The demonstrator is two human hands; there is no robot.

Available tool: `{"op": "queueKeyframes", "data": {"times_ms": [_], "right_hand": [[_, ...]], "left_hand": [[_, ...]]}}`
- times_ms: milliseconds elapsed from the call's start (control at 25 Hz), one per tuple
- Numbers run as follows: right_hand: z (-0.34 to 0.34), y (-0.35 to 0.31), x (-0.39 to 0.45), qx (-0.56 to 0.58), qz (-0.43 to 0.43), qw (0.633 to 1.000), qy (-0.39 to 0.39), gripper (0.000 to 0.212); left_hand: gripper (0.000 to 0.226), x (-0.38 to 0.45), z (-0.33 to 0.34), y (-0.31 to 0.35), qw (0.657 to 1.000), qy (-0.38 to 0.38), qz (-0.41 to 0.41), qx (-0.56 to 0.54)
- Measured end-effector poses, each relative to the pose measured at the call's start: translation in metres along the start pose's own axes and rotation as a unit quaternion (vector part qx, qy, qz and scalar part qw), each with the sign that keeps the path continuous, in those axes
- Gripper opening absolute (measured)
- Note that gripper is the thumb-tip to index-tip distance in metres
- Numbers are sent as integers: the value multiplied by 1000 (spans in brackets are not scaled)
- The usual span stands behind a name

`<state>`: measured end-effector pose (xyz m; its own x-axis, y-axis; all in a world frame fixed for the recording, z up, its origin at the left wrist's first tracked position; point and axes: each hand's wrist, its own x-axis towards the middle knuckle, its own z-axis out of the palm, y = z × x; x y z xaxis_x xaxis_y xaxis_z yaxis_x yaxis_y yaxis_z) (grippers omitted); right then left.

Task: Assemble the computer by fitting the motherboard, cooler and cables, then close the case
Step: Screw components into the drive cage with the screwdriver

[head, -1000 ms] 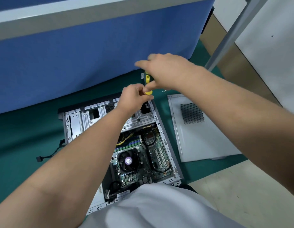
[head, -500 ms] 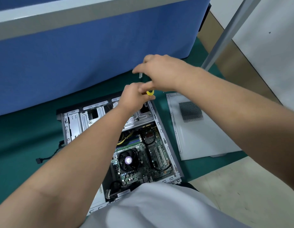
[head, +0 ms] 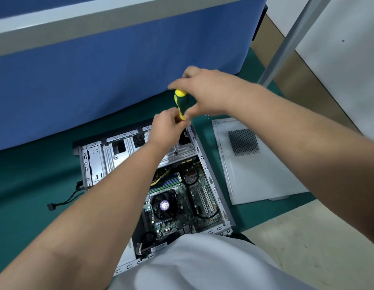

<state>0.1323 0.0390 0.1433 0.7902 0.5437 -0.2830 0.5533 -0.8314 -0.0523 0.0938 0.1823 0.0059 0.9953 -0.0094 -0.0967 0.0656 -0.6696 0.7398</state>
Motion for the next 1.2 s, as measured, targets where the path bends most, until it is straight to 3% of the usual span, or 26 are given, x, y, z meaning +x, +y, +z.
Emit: {"op": "queueKeyframes", "data": {"times_ms": [80, 200, 280, 400, 560, 920, 1040, 1200], "right_hand": [[-11, 2, -4, 17, -41, 999, 0, 39], [-4, -9, -7, -56, 13, 998, 23, 22], [2, -15, -9, -78, 21, 997, 7, 26], [-3, -9, -6, -20, -29, 999, -9, 45], [-4, -7, -1, -20, -29, 999, 32, 27], [3, -13, 4, 3, 13, 999, 43, 25], [0, -2, -2, 47, 19, 998, 45, 26], [-7, 32, -30, 126, 43, 986, 98, 23]], "left_hand": [[28, -1, -6, -2, 1000, -25, 11, 7], [22, 4, -14, -2, 996, -86, 20, 25], [26, 7, -16, 1, 992, -104, 36, 64], [13, 11, -17, 5, 990, -108, 38, 80], [12, 9, -16, 8, 990, -118, 38, 73], [7, 3, -8, 1, 994, -94, 33, 46], [7, -4, 5, 1, 996, -86, -12, -8], [14, -10, 9, 5, 999, -33, -17, 3]]}}
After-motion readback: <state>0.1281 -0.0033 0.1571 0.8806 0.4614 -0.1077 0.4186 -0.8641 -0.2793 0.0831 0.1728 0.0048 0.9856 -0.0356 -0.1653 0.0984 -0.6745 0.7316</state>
